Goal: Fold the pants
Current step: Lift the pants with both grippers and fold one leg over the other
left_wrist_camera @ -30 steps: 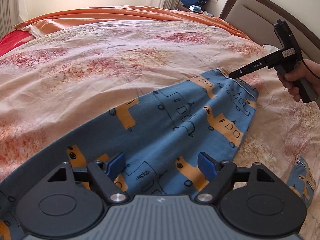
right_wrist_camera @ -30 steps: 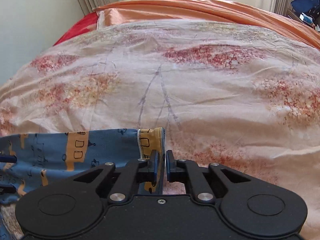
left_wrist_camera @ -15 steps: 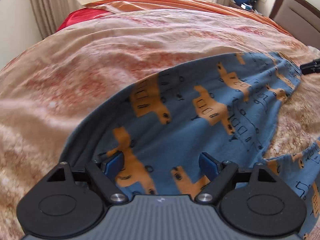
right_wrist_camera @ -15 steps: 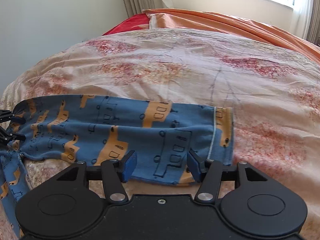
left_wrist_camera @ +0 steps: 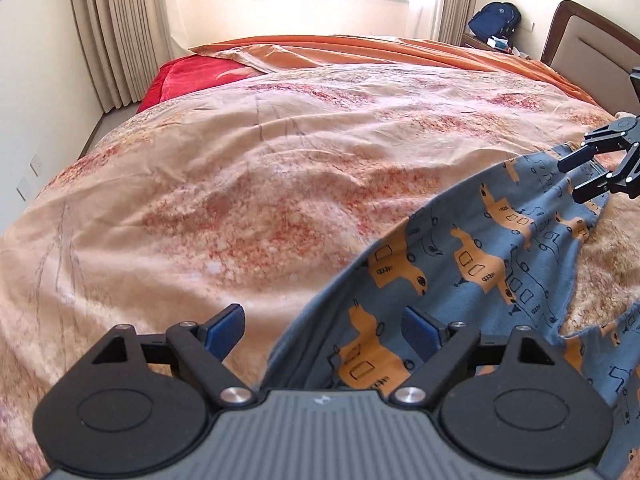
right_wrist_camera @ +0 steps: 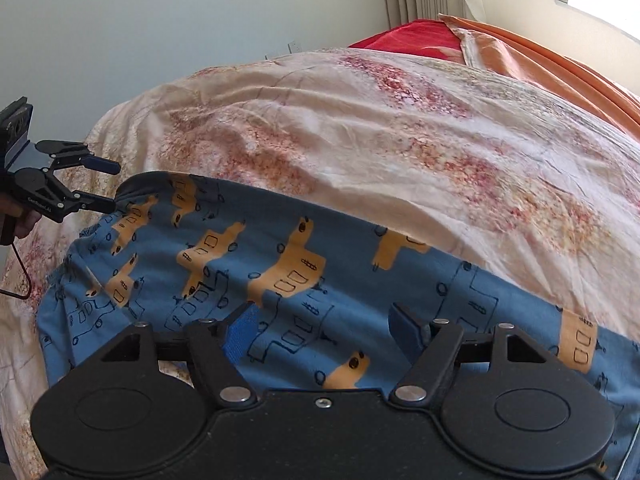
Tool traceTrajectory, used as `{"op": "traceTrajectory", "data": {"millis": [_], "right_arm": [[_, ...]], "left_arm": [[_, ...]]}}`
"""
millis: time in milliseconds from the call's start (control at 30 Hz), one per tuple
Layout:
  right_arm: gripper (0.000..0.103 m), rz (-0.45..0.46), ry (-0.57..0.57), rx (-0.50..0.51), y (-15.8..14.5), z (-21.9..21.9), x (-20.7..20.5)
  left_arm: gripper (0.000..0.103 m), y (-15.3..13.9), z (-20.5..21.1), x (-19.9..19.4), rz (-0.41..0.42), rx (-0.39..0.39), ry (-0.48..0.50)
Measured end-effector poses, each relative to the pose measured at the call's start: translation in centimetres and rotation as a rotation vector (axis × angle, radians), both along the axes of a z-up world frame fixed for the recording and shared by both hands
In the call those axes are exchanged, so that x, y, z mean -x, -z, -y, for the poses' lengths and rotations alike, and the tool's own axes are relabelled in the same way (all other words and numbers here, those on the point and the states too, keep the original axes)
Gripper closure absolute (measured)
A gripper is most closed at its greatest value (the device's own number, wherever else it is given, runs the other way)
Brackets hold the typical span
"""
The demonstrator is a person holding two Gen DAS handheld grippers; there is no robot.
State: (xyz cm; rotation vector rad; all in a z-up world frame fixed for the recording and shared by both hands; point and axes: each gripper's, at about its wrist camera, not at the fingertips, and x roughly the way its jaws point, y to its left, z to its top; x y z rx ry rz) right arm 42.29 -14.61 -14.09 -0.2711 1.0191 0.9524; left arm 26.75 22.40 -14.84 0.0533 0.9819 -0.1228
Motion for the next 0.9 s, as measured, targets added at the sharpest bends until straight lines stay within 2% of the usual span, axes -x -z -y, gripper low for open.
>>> {"op": "traceTrajectory", "data": {"millis": [167, 300, 333, 433, 500, 533, 600, 667, 767, 833, 900], "right_arm": [[0.026, 0.063, -0.006, 0.051, -0.2, -1.3, -1.7], [0.026, 0.077, -0.024, 0.071, 0.1, -1.3, -2.6], [0.025, 0.084, -0.040, 0.085, 0.3, -1.4, -2.7], [0.022, 0.094, -0.114, 0.127, 1.4, -2.2, -3.1], [0.023, 0.149, -0.162, 0.156, 1.7, -3.0, -3.2], [0.023, 0.172, -0.186, 0.161, 1.8, -3.4, -3.4], [0.023, 0.193, -0.237, 0.156, 1.8, -4.2, -4.1], [0.024, 0.197, -0.302, 0.162, 1.8, -5.1, -4.8], [0.030, 0.220, -0.419, 0.229, 2.5, -6.6, -5.2], [0.046, 0.234, -0.489, 0.282, 3.0, -7.3, -5.4], [0.049, 0.237, -0.530, 0.323, 3.5, -7.8, -5.5]], "left_arm": [[0.028, 0.6, -1.3, -3.0, -0.028, 0.030, 0.094], [0.049, 1.1, -0.9, -4.1, -0.077, 0.044, 0.168], [0.051, 1.4, -0.6, -4.1, -0.086, 0.033, 0.176], [0.067, 2.0, -0.1, -3.8, -0.090, 0.030, 0.187], [0.094, 2.1, 0.3, -3.3, -0.076, 0.033, 0.199], [0.098, 2.1, 0.5, -3.0, -0.061, 0.015, 0.211], [0.101, 2.0, 1.0, -2.2, -0.036, -0.013, 0.230], [0.102, 1.7, 1.2, -1.3, -0.018, 0.003, 0.248], [0.102, 1.0, 1.5, -0.2, 0.009, 0.008, 0.272], [0.102, 0.6, 1.6, 0.5, 0.032, 0.009, 0.283], [0.102, 0.4, 1.5, 1.0, 0.042, 0.025, 0.286]]}}
